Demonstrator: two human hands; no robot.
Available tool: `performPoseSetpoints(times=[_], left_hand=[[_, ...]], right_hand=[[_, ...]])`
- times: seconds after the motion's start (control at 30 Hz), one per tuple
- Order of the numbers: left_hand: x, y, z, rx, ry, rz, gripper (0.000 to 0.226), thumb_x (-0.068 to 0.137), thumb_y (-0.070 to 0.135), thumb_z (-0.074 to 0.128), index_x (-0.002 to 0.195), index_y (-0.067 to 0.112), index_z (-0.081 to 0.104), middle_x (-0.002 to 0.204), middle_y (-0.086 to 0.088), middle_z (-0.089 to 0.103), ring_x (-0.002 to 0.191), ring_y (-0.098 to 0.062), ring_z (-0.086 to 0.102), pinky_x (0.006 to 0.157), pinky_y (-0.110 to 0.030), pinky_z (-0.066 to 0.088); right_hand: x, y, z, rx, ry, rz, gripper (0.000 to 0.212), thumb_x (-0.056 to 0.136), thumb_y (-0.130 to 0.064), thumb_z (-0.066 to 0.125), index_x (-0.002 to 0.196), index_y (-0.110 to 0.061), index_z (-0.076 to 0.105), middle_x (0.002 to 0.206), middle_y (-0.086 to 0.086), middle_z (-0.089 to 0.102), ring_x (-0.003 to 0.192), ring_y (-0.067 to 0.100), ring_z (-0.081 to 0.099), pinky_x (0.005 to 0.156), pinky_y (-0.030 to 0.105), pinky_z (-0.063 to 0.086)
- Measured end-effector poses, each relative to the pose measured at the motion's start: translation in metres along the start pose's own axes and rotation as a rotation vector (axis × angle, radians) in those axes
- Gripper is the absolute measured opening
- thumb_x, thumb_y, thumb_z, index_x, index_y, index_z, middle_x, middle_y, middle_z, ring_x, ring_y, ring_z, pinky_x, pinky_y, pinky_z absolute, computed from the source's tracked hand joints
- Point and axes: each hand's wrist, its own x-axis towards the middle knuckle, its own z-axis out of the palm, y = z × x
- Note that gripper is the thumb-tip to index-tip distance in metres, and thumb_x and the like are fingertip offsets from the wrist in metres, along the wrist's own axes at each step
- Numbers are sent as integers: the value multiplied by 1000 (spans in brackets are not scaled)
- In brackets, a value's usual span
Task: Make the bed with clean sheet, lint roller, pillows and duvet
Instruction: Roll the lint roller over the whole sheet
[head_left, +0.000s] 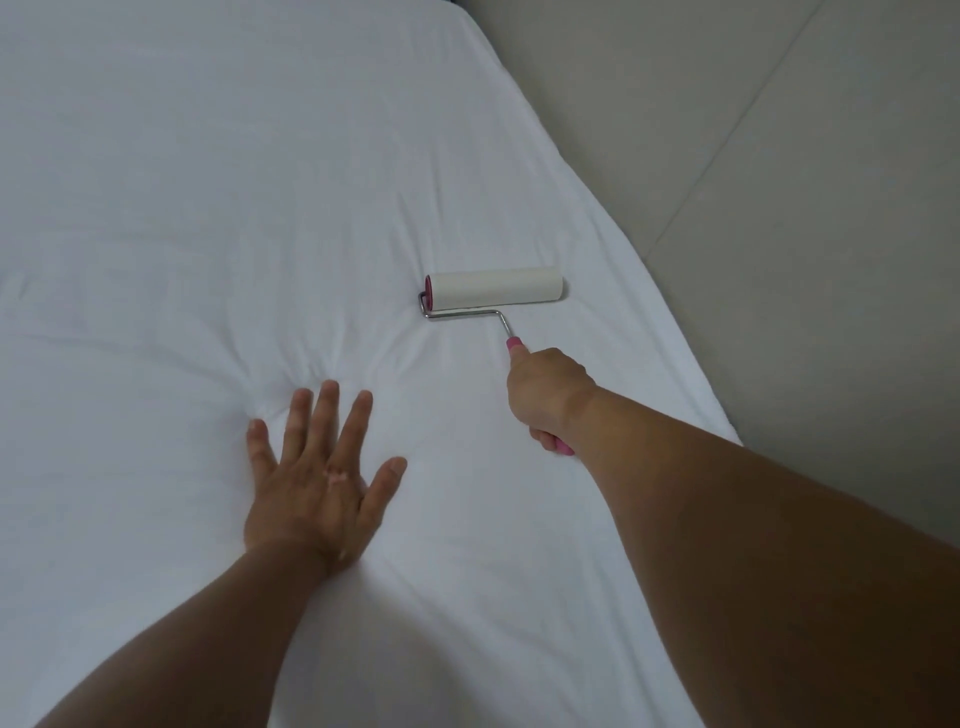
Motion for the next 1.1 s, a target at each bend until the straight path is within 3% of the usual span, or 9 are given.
performPoseSetpoints(times=[0.1, 0.2, 0.33, 0.4, 0.47, 0.57, 0.8, 0.97, 1.1], left_hand=[[-3, 1, -6, -4, -8, 2, 80, 87, 75, -9, 155, 35, -16, 165, 0, -17, 151, -22, -19, 119, -58, -8], [-6, 2, -11, 10, -20, 6, 81, 86, 76, -10, 155, 35, -17, 165, 0, -17, 151, -22, -20, 119, -58, -8], [-10, 3, -16, 19, -28, 15, 80, 88, 75, -6, 156, 34, -14, 166, 0, -15, 152, -23, -18, 119, -57, -7], [-15, 2, -19, 12, -29, 25, 80, 89, 74, -4, 157, 32, -11, 166, -1, -14, 152, -23, -16, 120, -57, -5], [-25, 2, -20, 15, -33, 45, 82, 88, 73, -6, 157, 30, -10, 166, -2, -12, 152, -24, -15, 120, -56, -3], [-47, 2, -20, 2, -34, 70, 85, 87, 72, -7, 158, 26, -7, 167, -4, -8, 153, -24, -11, 121, -54, 0], [-92, 7, -20, 1, -36, 119, 86, 90, 69, -1, 159, 18, 4, 167, -8, 1, 153, -29, -2, 120, -56, 8], [-126, 12, -22, 2, -75, 154, 87, 89, 70, -2, 159, 17, -3, 167, -8, -6, 153, -27, -8, 121, -55, 4], [-151, 16, -20, -11, -99, 174, 86, 91, 71, -2, 158, 18, -4, 166, -7, -8, 153, -25, -10, 121, -55, 0]], right_hand=[[-24, 14, 8, -37, 17, -71, 46, 105, -14, 27, 150, -6, 34, 104, 14, 45, 90, 28, 45, 55, 30, 32], [-43, 26, 18, -95, -8, -50, 54, 102, -10, 33, 156, -15, 25, 110, 14, 52, 91, 26, 46, 58, 29, 36], [-75, 45, 32, -141, -10, -57, 58, 102, -10, 33, 158, -17, 19, 126, 17, 56, 91, 25, 44, 53, 22, 24], [-94, 54, 42, -212, -8, -67, 67, 99, -7, 33, 160, -20, 9, 121, 14, 53, 94, 29, 54, 53, 24, 29], [-113, 62, 51, -270, -16, -74, 69, 99, -7, 32, 161, -19, 5, 116, 13, 48, 108, 33, 62, 65, 30, 41], [-139, 72, 58, -289, -13, -61, 68, 99, -7, 32, 161, -19, 6, 133, 17, 48, 116, 34, 59, 80, 32, 42], [-193, 99, 83, -406, -31, -44, 68, 99, -7, 31, 161, -18, 4, 130, 19, 48, 111, 37, 58, 72, 32, 41], [-229, 118, 99, -435, -67, -7, 68, 98, -7, 33, 160, -18, 6, 127, 18, 49, 112, 38, 56, 69, 33, 43], [-259, 136, 116, -489, -70, -14, 67, 98, -9, 34, 160, -14, 7, 125, 19, 52, 111, 37, 58, 77, 36, 45]])
